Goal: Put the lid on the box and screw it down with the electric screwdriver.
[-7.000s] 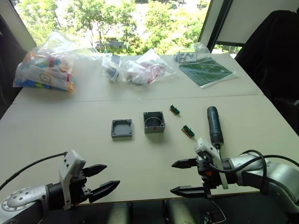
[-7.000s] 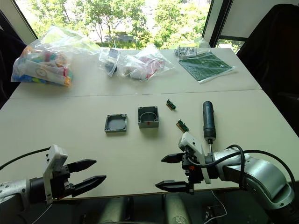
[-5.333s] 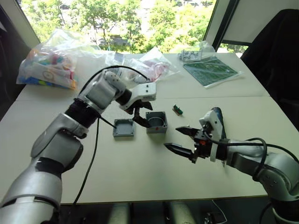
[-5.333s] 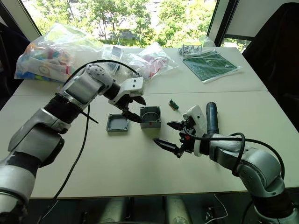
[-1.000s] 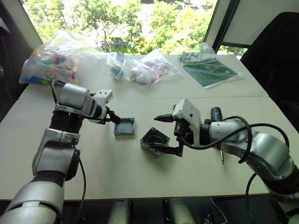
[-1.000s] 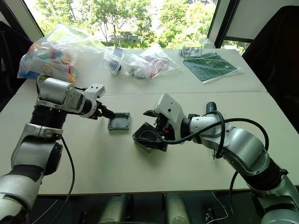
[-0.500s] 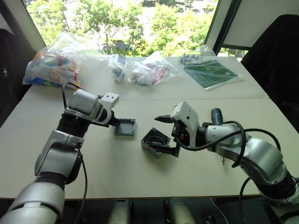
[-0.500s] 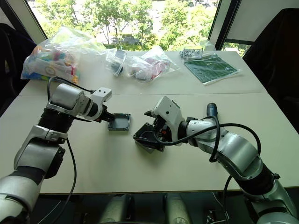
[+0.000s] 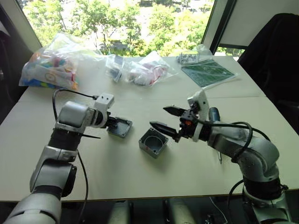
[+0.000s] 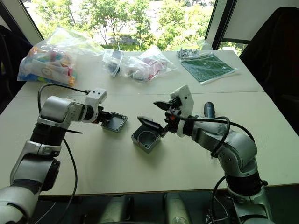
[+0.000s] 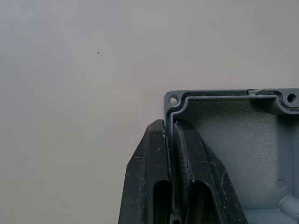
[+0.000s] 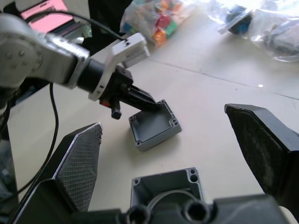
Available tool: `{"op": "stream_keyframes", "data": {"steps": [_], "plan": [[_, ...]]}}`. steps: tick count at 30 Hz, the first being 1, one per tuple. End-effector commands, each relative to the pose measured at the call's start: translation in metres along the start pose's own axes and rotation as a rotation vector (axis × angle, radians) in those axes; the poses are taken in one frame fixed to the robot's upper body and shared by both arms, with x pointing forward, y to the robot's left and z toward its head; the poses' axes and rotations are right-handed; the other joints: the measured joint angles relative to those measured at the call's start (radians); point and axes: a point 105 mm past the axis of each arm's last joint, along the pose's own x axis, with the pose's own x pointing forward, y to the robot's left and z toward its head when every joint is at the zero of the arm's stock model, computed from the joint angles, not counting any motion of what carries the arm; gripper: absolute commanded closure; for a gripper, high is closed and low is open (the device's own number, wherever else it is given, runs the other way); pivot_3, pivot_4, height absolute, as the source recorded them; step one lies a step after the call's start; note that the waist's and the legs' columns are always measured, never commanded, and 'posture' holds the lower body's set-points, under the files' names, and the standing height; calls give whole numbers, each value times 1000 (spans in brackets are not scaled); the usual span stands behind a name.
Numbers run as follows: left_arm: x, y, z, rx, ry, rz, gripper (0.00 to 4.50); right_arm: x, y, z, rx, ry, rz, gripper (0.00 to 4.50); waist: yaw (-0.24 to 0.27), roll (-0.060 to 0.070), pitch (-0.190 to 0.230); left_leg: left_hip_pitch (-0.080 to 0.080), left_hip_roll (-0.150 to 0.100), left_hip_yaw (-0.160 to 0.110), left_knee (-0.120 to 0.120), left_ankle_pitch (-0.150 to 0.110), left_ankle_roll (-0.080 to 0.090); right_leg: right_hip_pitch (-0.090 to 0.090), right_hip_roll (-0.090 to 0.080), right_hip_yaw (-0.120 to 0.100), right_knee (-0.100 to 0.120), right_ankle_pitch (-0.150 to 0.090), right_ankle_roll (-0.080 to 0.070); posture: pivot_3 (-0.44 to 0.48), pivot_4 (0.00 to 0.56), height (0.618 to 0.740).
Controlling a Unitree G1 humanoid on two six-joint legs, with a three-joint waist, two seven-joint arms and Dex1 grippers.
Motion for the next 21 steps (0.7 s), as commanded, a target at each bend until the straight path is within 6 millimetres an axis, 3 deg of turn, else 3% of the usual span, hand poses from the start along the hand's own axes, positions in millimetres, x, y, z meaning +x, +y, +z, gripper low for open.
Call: {"op": "stream_keyframes", "data": {"steps": [1, 4, 10, 17, 21], "plan": [[-42, -2, 69, 37, -386, -23, 4427, 11, -2, 10, 95, -31, 17, 0, 4, 0, 0, -2, 0, 0, 0, 0, 0, -1, 0, 0, 0, 0, 0, 0, 150, 740], [-55, -9, 88, 61, -535, -20, 4427, 30, 2, 19, 187, -51, 60, 0, 5, 0, 0, -4, -1, 0, 0, 0, 0, -2, -1, 0, -2, 2, 3, 0, 150, 740], [-49, -31, 100, 88, -619, -44, 4427, 51, 8, 38, 268, -74, 133, 0, 2, 0, 0, -6, -3, 0, 2, 0, 0, -2, -2, 0, -4, 3, 5, 0, 150, 740], [-49, -44, 108, 66, -678, -96, 4427, 54, 10, 40, 264, -39, 153, 0, -3, 0, 0, -6, -2, -1, 1, 0, 0, -2, 0, 0, -3, 3, 5, 0, 150, 740], [-49, -53, 108, 56, -686, -136, 4427, 55, -1, 35, 303, -41, 87, 0, -7, 0, 0, -6, -2, -1, 1, 0, 0, -2, 0, 0, -3, 3, 6, 0, 150, 740]]}}
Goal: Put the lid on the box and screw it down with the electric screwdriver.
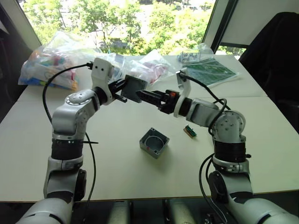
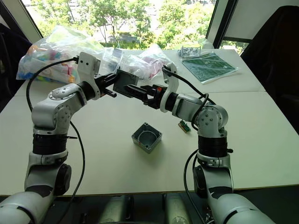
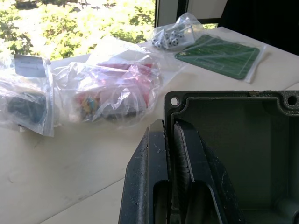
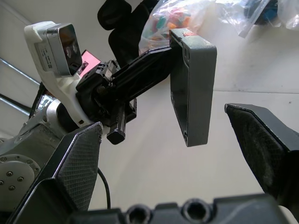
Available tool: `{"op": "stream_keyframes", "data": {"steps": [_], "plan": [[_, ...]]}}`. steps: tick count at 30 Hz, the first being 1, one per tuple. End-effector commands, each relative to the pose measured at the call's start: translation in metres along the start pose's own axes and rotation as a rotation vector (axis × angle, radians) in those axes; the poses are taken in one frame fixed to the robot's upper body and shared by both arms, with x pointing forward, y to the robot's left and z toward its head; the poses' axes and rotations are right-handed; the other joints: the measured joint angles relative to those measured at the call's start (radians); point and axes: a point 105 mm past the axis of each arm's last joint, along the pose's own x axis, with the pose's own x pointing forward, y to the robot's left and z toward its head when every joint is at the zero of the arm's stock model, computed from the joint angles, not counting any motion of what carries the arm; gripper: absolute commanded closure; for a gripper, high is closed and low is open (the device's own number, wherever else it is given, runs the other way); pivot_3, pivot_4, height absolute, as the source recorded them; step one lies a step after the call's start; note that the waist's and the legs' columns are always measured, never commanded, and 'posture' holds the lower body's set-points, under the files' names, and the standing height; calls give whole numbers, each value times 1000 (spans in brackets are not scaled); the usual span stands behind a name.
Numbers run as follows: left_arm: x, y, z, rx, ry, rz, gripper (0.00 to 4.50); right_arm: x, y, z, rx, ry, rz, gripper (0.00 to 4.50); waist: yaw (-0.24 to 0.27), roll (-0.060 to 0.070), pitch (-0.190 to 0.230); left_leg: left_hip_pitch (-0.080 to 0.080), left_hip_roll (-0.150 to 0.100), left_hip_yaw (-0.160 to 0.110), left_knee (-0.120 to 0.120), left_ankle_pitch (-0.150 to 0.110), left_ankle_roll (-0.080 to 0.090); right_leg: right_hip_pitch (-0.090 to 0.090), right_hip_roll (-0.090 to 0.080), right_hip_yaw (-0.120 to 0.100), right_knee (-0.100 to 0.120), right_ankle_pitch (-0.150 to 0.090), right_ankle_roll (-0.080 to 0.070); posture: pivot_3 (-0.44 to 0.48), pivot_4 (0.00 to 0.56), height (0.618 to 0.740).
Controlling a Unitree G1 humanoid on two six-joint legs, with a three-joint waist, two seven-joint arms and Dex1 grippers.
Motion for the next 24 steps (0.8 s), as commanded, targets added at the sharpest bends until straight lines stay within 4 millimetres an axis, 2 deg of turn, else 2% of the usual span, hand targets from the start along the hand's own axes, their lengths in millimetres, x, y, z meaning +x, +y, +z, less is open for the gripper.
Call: {"op": "stream_keyframes", "data": {"steps": [1, 10, 11, 13, 18, 22, 24], "plan": [[-5, -14, 25, 11, -100, -57, 4427, -2, -2, 8, 6, -45, -19, 0, -4, 0, 0, 0, 0, 0, 0, 0, 0, 0, 0, 0, 0, 0, 0, 0, 150, 740], [-5, -21, 22, 6, -79, -88, 4427, -4, -6, 7, 30, -64, -39, 0, -21, 0, 0, -1, 0, 0, 0, 0, 0, 0, 0, 0, 0, 0, 0, 0, 150, 740], [-6, -20, 22, 8, -76, -86, 4500, -4, -6, 8, 37, -74, -37, 445, -21, 0, 0, -1, 0, 0, 0, 0, 0, -1, 1, 0, 0, 0, 0, 0, 150, 740], [-6, -19, 21, 6, -72, -84, 4500, -5, -5, 10, 47, -90, -28, 920, -20, 0, 0, -1, 1, -1, -1, 0, 0, -1, 1, 0, 0, 0, 0, 0, 150, 740], [-6, -18, 20, 2, -66, -84, 4500, -7, -1, 11, 53, -102, -10, 2606, -19, 0, 0, -1, 1, -1, -1, 0, 0, -1, 1, 0, -1, 0, 0, 0, 150, 740], [-7, -21, 20, -5, -67, -95, 4500, -5, 0, 8, 68, -100, -5, 4199, -19, 0, 0, -1, 1, -1, -1, 0, 0, -1, 1, 0, -1, 0, 0, 0, 150, 740], [-7, -23, 19, -10, -67, -103, 4500, -4, 0, 7, 72, -102, -7, 4374, -20, 0, 0, -1, 1, -1, -1, 0, 0, -1, 1, 0, -1, 0, 0, 0, 150, 740]]}}
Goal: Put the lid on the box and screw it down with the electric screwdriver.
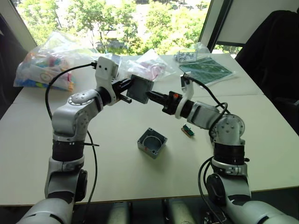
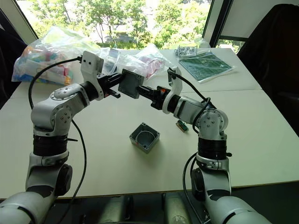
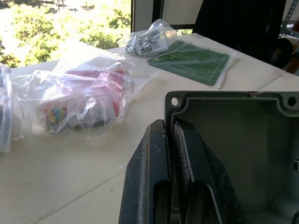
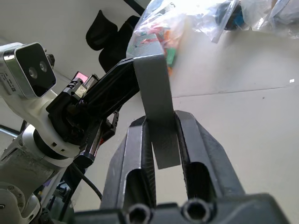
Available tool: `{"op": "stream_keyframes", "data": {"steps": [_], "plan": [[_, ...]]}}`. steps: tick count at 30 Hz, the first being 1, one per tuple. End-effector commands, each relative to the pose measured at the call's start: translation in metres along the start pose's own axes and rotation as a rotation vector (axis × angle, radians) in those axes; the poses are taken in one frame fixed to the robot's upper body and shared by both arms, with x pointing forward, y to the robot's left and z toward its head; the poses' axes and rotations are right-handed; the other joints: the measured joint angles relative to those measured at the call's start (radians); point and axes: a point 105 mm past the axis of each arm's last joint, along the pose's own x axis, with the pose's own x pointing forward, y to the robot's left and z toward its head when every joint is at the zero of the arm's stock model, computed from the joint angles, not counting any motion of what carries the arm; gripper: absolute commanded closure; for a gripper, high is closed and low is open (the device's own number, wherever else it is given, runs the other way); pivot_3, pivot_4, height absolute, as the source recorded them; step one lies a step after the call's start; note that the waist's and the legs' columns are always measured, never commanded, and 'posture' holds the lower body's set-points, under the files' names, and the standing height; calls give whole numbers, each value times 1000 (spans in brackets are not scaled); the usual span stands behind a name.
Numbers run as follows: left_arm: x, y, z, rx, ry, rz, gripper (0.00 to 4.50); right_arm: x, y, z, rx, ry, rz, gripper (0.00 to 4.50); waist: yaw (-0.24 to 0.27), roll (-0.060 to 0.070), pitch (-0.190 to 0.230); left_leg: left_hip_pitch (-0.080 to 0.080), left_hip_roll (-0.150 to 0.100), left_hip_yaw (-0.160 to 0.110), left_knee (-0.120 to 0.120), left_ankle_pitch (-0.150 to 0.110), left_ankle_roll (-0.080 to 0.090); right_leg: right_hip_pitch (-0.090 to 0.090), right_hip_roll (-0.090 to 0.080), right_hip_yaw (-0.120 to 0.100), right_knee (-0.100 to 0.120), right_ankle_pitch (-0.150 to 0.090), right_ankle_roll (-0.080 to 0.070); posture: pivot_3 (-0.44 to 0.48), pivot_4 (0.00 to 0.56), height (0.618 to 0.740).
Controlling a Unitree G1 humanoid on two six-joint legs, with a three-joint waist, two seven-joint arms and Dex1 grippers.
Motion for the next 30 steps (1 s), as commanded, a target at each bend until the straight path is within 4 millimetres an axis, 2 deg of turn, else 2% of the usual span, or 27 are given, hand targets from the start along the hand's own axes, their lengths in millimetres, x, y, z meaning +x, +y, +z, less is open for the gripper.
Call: {"op": "stream_keyframes", "data": {"steps": [1, 3, 6, 10, 14, 15, 16, 18, 21, 24, 26, 28, 29, 30], "plan": [[-5, -7, 13, 19, -52, -30, 4500, -1, 14, 11, -16, -60, 49, 4374, 0, 0, 0, 0, 0, 0, 0, 0, 0, 0, 0, 0, 0, 0, 0, 0, 150, 740], [-6, -7, 12, 9, -51, -39, 4500, 0, 14, 11, -17, -63, 50, 4374, 0, 0, 0, 0, 0, 0, 0, 0, 0, 0, 0, 0, 0, 0, 0, 0, 150, 740], [-11, -2, 10, -12, -54, -44, 3695, 0, 14, 12, -22, -72, 50, 4374, 0, 0, 0, 0, 0, 0, 0, 0, 0, 0, 0, 0, 0, 0, 0, 0, 150, 740], [-19, 2, 10, -41, -69, -72, 2103, 0, 16, 12, -40, -81, 57, 4374, -1, 0, 0, 0, 0, 0, 0, 0, 0, 0, 0, 0, 0, 0, 0, 0, 150, 740], [-34, 7, 23, -119, -118, -116, 687, -2, 15, 13, -73, -92, 46, 4374, -1, 0, 0, -1, 0, 0, -1, 0, 0, -1, 0, 0, 0, 0, 0, 0, 150, 740], [-40, 9, 26, -148, -123, -131, 215, -3, 13, 14, -86, -96, 33, 4374, -1, 0, 0, -1, 0, 0, -1, 0, 0, -2, 0, 0, 0, 0, 0, 0, 150, 740], [-48, 10, 28, -193, -116, -158, 64, -6, 9, 17, -104, -118, 7, 4374, -1, 0, 0, -1, 0, 0, -2, 0, 0, -2, 0, 0, 0, 0, 0, 0, 150, 740], [-60, 11, 29, -242, -98, -188, 64, -13, 4, 25, -152, -174, -40, 4374, -2, 0, 0, -1, 0, 0, -2, 0, 0, -2, 0, 0, 0, 0, 0, 0, 150, 740], [-74, 21, 23, -237, -45, -161, 64, -34, 2, 34, -375, -212, -115, 4374, 0, 1, 0, -3, 0, 0, -2, 0, 0, -4, 0, 0, 0, 0, 1, 0, 150, 740], [-82, 31, 23, -257, -42, -137, 730, -55, 10, 23, -763, -175, -143, 4374, 4, 1, 1, -4, -1, 0, -4, 0, 0, -5, -2, -1, -2, -2, 2, 0, 150, 740], [-82, 32, 25, -251, -53, -134, 1537, -67, 17, 18, -1059, -200, -155, 4374, 2, 0, 1, -5, -2, 0, -6, 0, 0, -5, -3, -1, -4, -3, 1, 0, 150, 740], [-77, 29, 23, -248, -44, -154, 2180, -83, 13, 3, -1213, -187, -187, 4374, 2, 0, 1, -4, -2, 1, -7, 0, -1, -5, -3, 0, -5, -3, 1, 0, 150, 740], [-75, 27, 21, -252, -36, -167, 2700, -89, 13, -9, -1286, -158, -173, 4374, 2, 0, 1, -4, -2, 1, -8, 0, -1, -5, -3, 0, -5, -3, 1, 0, 150, 740], [-73, 26, 20, -257, -30, -180, 3033, -93, 14, -21, -1363, -127, -149, 4374, 2, -1, 1, -3, -2, 1, -9, 0, -1, -5, -2, 0, -5, -3, 2, 0, 150, 740]]}}
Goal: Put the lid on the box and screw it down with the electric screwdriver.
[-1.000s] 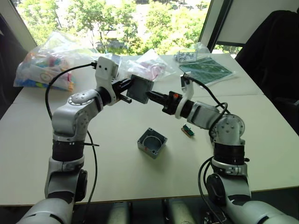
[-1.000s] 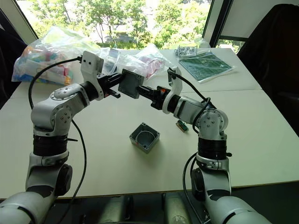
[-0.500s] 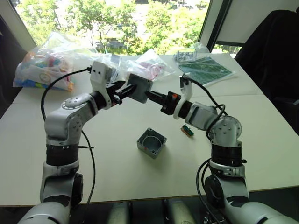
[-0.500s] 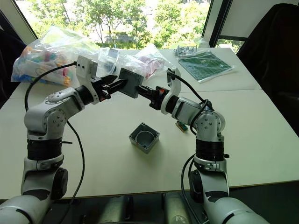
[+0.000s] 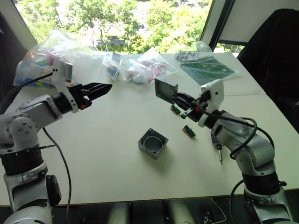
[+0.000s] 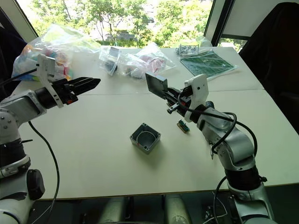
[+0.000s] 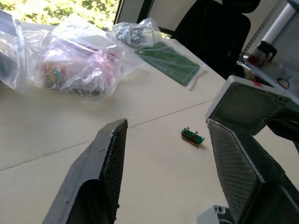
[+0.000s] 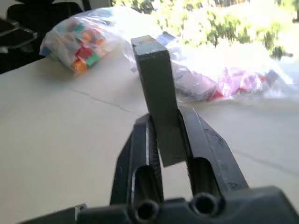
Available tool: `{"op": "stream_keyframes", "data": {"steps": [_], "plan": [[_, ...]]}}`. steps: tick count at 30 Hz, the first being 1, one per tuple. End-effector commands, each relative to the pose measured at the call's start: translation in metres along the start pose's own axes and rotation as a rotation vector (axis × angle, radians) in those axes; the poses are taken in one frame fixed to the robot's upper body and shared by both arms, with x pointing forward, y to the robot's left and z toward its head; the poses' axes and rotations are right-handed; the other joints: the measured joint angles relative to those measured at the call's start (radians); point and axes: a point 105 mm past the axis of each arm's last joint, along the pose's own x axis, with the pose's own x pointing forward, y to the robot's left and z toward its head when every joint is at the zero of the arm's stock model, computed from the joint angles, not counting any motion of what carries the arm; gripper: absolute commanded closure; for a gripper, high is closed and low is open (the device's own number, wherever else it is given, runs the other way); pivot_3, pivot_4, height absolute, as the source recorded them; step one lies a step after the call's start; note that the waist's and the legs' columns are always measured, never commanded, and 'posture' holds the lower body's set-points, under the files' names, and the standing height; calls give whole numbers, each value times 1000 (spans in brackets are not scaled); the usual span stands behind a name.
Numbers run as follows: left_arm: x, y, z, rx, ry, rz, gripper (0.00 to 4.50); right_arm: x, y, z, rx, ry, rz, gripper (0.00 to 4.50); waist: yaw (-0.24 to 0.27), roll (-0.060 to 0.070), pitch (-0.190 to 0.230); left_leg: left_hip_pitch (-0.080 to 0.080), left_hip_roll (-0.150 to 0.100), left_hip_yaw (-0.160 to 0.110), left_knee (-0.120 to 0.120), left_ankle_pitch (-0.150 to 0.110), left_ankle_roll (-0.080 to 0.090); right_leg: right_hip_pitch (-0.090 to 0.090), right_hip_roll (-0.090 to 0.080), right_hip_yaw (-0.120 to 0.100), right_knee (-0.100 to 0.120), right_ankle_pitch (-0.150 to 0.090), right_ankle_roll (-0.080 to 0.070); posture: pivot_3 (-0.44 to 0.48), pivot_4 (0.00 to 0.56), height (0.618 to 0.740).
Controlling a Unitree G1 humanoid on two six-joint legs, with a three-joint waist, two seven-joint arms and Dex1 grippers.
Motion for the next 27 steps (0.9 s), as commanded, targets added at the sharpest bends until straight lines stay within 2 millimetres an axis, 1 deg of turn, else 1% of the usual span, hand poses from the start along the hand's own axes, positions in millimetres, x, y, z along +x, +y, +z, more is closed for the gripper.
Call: {"op": "stream_keyframes", "data": {"steps": [1, 3, 4, 5, 7, 8, 9, 10, 11, 13, 14, 16, 19, 22, 27], "plan": [[6, -9, 5, 18, -8, -58, 3344, -21, 29, 10, -349, -101, 83, 4374, 0, 0, 0, 0, 0, 0, 0, 0, 0, 0, 0, 0, 0, 0, 0, 0, 150, 740], [12, -12, -1, 21, 19, -86, 4142, -30, 43, 3, -474, -111, 97, 4374, -2, -1, 0, 1, 0, 0, -1, 0, -1, 0, 0, 0, 0, 0, 0, 0, 150, 740], [14, -14, -4, 22, 30, -95, 4370, -32, 47, 1, -523, -118, 94, 4374, -3, -1, 0, 1, 0, 0, -1, 1, -1, 0, 0, 0, 0, -1, -1, 0, 150, 740], [15, -14, -5, 23, 37, -100, 4370, -34, 50, 0, -554, -125, 90, 4374, -3, -1, 1, 1, 0, 1, -1, 1, -2, 0, 0, 1, 1, -1, -3, 0, 150, 740], [19, -18, -12, 26, 74, -126, 4370, -36, 61, -6, -677, -136, 106, 4374, -2, -2, 1, 2, 0, 1, 0, 2, -4, 0, 0, 1, 2, -1, -3, 0, 150, 740], [22, -22, -18, 34, 109, -153, 4370, -38, 67, -10, -784, -135, 103, 4374, 0, -2, 1, 3, 0, 1, 0, 3, -5, 0, 0, 1, 2, -2, -2, 0, 150, 740], [24, -26, -22, 39, 134, -173, 4370, -38, 71, -13, -859, -139, 102, 4374, 0, -2, 1, 3, 0, 1, 0, 4, -6, 1, 0, 1, 2, -2, -2, 0, 150, 740], [28, -33, -30, 68, 186, -214, 4370, -38, 78, -17, -911, -143, 105, 4374, 0, -3, 1, 4, 0, 1, 1, 4, -7, 1, 0, 1, 2, -2, -3, 0, 150, 740], [30, -37, -35, 88, 222, -244, 4370, -38, 82, -20, -943, -149, 106, 4374, 1, -4, 1, 5, 0, 1, 1, 4, -7, 2, 0, 1, 2, -2, -3, 0, 150, 740], [38, -56, -46, 118, 284, -358, 4370, -37, 92, -33, -977, -159, 138, 4374, 2, -4, 1, 7, 0, 1, 1, 4, -7, 4, 0, 1, 2, -2, -3, 0, 150, 740], [41, -62, -48, 122, 297, -397, 4370, -37, 96, -38, -988, -165, 157, 4374, 3, -4, 1, 7, 0, 1, 1, 4, -7, 5, 0, 1, 1, -2, -3, 0, 150, 740], [41, -69, -52, 129, 329, -458, 4370, -36, 93, -43, -1006, -166, 149, 4374, 2, -4, 1, 6, 0, 1, 1, 4, -7, 5, 0, 2, 0, -1, -4, 0, 150, 740], [42, -68, -63, 152, 388, -498, 4370, -30, 87, -50, -1025, -152, 134, 4374, -4, -5, 1, 7, 0, 3, 0, 4, -7, 5, 0, 3, -1, 0, -6, 0, 150, 740], [43, -63, -75, 180, 441, -523, 4370, -26, 88, -51, -1043, -174, 140, 4374, -1, -5, 1, 10, 0, 3, -1, 4, -7, 6, 1, 4, 2, 0, -6, 0, 150, 740], [47, -59, -89, 238, 484, -552, 4370, -26, 92, -55, -1051, -187, 158, 4374, 0, -5, 1, 11, 1, 2, -1, 4, -7, 7, 1, 4, 3, -1, -5, 0, 150, 740]]}}
